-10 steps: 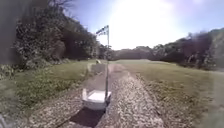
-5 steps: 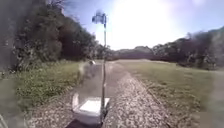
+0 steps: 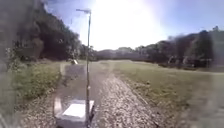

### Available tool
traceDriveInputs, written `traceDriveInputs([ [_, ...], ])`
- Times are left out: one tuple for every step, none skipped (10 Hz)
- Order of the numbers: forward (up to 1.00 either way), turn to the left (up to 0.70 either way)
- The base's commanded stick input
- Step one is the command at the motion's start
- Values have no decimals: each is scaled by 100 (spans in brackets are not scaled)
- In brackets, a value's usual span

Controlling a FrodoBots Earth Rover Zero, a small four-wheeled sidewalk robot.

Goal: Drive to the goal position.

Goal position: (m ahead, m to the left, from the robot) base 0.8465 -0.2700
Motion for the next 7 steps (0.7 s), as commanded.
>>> traceDriveInputs([
  [0,0],
  [0,0],
  [14,0],
  [32,0],
  [49,0],
  [50,0],
  [50,0],
])
